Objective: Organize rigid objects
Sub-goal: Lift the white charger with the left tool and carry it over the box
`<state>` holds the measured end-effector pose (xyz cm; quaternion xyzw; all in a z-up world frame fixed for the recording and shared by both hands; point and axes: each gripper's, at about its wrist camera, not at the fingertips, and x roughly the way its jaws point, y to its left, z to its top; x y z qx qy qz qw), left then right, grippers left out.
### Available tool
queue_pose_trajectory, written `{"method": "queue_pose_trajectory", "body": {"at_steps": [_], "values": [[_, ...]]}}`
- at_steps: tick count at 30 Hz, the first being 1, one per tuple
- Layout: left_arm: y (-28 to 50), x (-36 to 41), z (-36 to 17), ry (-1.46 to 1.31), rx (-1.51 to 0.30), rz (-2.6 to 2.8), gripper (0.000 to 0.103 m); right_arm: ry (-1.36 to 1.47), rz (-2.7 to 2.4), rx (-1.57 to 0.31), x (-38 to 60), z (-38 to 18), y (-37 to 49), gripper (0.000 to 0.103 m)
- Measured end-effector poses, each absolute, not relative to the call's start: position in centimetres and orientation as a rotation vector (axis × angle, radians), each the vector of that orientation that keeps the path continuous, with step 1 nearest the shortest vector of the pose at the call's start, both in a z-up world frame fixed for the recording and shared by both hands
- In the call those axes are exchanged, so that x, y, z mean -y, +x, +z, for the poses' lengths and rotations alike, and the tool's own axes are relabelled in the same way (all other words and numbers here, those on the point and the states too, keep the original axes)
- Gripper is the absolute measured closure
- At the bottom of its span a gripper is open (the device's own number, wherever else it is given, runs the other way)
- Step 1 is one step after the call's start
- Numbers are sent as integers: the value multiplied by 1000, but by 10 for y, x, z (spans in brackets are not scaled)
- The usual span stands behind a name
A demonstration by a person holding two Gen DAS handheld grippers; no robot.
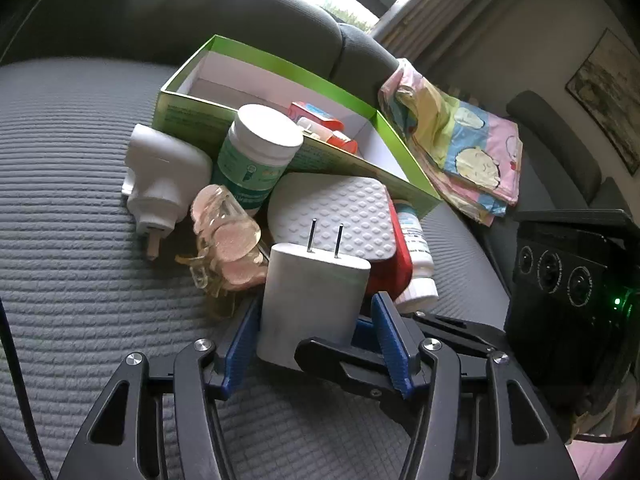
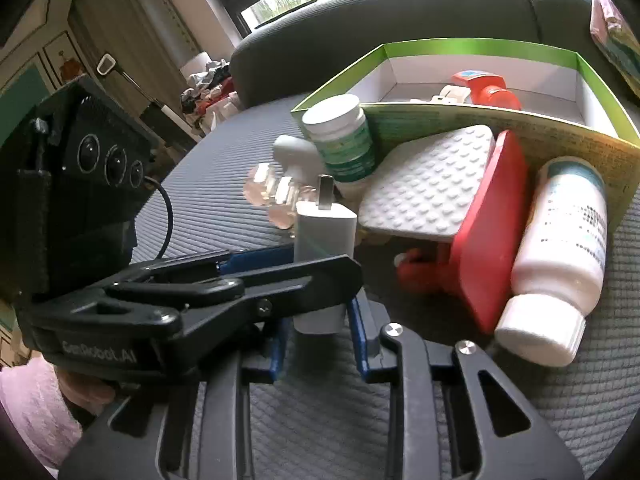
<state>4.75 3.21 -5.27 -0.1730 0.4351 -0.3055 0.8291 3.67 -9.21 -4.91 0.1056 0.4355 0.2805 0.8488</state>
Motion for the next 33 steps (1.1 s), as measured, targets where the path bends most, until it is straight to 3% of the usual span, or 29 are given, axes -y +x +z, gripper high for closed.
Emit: {"method": "queue_pose_trajectory", "body": {"at_steps": [4,21,33], "values": [[41,-33,-40,-355,-901,-652,53,236,596,-904,93,-40,31,77],[13,-24,62,-244,-715,-685,53,195,616,-713,106,57,1,78],[66,-7,146,-179,-586,-693,53,173,594,-576,123,134,48,78]]}}
